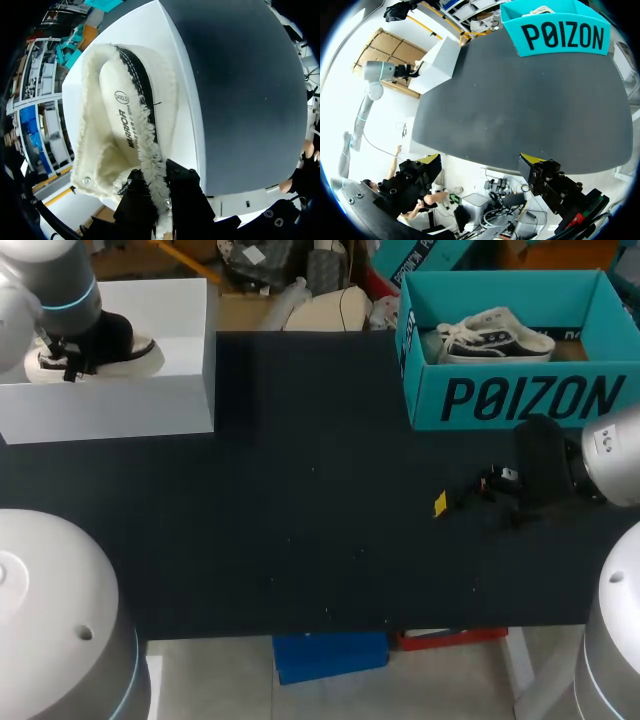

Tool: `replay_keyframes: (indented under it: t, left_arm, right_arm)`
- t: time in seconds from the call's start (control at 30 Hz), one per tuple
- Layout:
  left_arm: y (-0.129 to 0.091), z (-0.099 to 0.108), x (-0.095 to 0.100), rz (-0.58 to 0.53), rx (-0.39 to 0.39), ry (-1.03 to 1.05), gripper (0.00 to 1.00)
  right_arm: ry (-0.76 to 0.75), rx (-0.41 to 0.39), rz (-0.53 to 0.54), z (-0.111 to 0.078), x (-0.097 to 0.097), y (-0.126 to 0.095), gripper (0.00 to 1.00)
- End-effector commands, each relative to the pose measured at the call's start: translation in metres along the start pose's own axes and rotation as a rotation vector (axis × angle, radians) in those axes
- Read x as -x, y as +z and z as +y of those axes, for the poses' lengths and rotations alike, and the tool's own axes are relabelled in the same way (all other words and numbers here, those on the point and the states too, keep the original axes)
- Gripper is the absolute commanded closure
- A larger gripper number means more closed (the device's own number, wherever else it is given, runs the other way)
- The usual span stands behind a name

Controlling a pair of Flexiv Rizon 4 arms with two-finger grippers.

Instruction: Take the shoe out of the shoebox, open the shoe tongue, remove and reinsert the insole, then place the shoe into the shoebox

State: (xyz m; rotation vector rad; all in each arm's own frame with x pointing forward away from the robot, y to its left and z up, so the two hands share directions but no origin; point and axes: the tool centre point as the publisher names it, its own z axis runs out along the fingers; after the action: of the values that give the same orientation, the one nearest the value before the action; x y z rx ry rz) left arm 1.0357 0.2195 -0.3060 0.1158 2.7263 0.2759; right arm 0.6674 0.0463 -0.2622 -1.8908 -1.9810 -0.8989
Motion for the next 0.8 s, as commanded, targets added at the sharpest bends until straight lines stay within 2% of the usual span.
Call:
replay_keyframes:
  t: [0.03,0.57,0.7,0.73,0.77,0.8]
  left_arm:
    - [0.0092,-0.0002,0.0007,-0.012,0.008,-0.048,1.00]
    - [0.0087,0.0021,-0.0005,-0.005,0.009,-0.113,1.00]
    - [0.0085,0.0021,-0.0018,0.001,0.009,-0.123,0.67]
    - [0.0088,0.0022,-0.0026,0.005,0.009,-0.127,0.56]
    - [0.0089,0.0023,-0.0035,0.003,0.005,-0.133,0.32]
    - [0.0087,0.0021,-0.0042,0.003,0.005,-0.133,0.31]
  right_arm:
    - [0.001,0.001,-0.002,0.0001,-0.0008,0.0015,0.00]
    - [0.001,0.001,-0.002,0.0001,-0.0008,0.0015,0.00]
    - [0.001,0.001,-0.002,0.0001,-0.0008,0.0015,0.00]
    - [0.001,0.001,-0.002,0.0001,-0.0008,0.0015,0.00]
    - [0.001,0.001,-0.002,0.0001,-0.0008,0.0015,0.00]
    - [0.001,0.001,-0.002,0.0001,-0.0008,0.0015,0.00]
